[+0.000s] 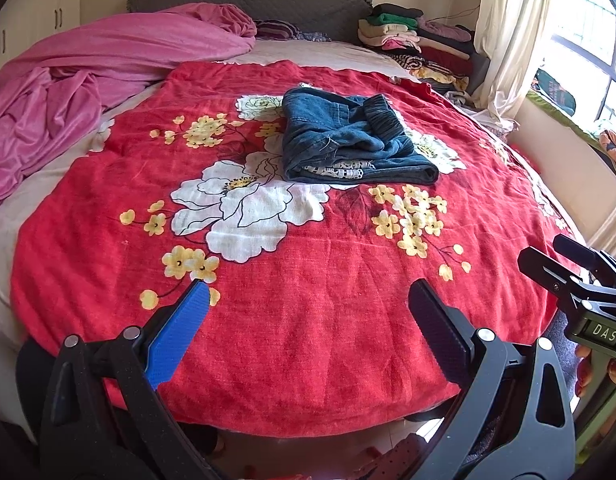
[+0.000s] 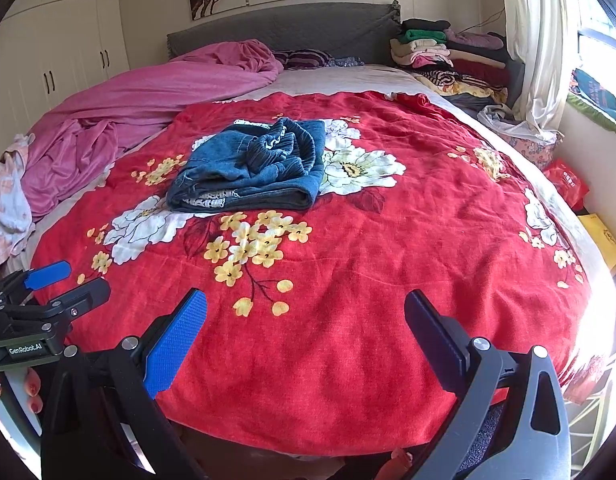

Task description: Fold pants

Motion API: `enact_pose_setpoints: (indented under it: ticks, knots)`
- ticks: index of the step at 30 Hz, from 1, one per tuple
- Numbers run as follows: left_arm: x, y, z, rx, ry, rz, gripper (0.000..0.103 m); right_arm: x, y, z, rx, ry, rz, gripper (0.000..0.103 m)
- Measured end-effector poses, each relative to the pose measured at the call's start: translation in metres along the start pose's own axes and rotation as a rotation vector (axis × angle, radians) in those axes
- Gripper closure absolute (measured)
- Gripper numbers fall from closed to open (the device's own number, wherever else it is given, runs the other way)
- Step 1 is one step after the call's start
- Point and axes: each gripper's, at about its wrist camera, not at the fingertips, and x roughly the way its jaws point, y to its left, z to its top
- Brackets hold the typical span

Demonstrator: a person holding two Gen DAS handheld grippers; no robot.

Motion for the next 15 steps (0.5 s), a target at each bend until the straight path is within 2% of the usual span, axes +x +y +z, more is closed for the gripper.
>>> enact_pose_setpoints:
  ticks: [15]
  knots:
    - [0.0038,-0.001,0.0003,0.016,0.018,0.015,0.01,0.0005,0.0018,0.0,-0.016,0.009,-0.002,0.004]
